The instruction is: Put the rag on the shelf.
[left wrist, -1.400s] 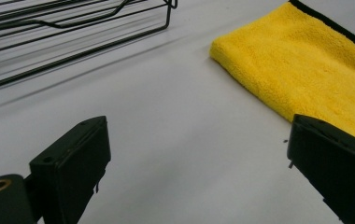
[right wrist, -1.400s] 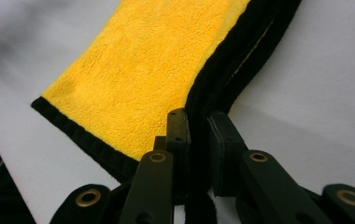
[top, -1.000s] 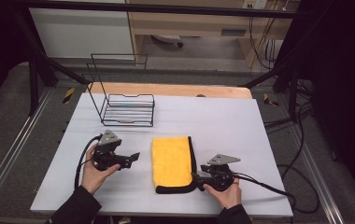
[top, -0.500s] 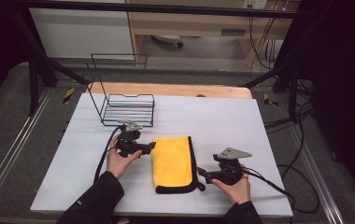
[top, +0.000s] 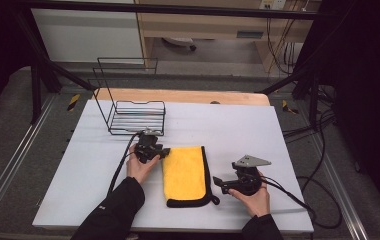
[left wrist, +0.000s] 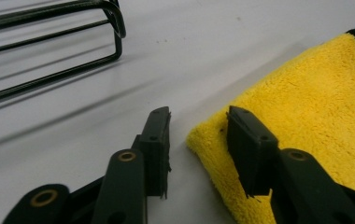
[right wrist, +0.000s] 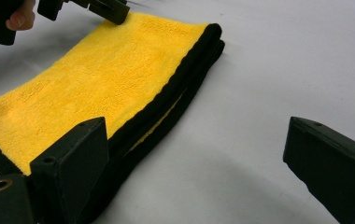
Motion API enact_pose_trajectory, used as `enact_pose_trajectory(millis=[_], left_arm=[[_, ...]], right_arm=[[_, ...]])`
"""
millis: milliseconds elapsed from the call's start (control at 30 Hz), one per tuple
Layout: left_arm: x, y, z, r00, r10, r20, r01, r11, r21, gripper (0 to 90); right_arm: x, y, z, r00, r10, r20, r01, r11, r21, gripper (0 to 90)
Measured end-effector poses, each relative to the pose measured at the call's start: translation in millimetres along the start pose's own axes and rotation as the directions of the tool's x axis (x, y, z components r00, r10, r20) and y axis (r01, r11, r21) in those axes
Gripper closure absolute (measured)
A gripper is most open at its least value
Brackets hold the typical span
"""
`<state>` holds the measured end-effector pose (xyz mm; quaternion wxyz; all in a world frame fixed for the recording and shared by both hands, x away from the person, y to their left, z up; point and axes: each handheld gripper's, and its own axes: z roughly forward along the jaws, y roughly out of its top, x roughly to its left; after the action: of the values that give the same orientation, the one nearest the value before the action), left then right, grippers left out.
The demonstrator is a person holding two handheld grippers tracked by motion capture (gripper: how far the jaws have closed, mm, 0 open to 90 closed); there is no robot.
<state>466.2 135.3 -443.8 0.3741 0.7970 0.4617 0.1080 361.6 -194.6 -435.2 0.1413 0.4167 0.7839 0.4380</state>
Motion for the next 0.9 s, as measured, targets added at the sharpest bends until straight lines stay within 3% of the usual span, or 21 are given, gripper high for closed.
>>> enact_pose_trajectory(millis=[167, 333, 500, 700, 867, 900], left_arm=[[-3.8, -0.9, 0.4, 0.9999, 0.011, 0.005, -0.011, 0.9999, 0.002, 70.5], [-6.8, -2.0, 2.0, 0.9998, 0.012, -0.013, -0.012, 0.9999, 0.006, 71.2], [-11.8, -1.9, 3.4, 0.9982, 0.038, -0.045, -0.038, 0.9992, 0.011, 71.4], [-13.8, -0.9, 4.8, 0.9977, 0.052, -0.045, -0.051, 0.9985, 0.022, 74.8], [-13.3, -1.4, 4.8, 0.9981, 0.049, -0.037, -0.049, 0.9986, 0.020, 76.3], [-12.9, -1.5, 4.8, 0.9983, 0.047, -0.035, -0.047, 0.9987, 0.019, 76.6]], right_arm=[[-1.3, 0.9, 2.5, 1.0000, 0.004, -0.001, -0.004, 1.000, 0.002, 7.0], [-4.3, 7.4, 3.9, 0.9999, 0.012, 0.004, -0.012, 1.000, -0.009, 7.1], [-8.1, 19.8, 12.1, 0.9998, 0.016, 0.009, -0.016, 1.000, -0.018, 8.1], [-14.0, 44.1, 40.9, 0.9984, 0.043, 0.037, -0.043, 0.999, -0.007, 12.6], [-14.2, 56.5, 61.0, 0.9981, 0.053, 0.032, -0.053, 0.999, -0.006, 23.4], [-14.0, 60.7, 71.8, 0.9980, 0.053, 0.035, -0.053, 0.999, 0.005, 29.2]])
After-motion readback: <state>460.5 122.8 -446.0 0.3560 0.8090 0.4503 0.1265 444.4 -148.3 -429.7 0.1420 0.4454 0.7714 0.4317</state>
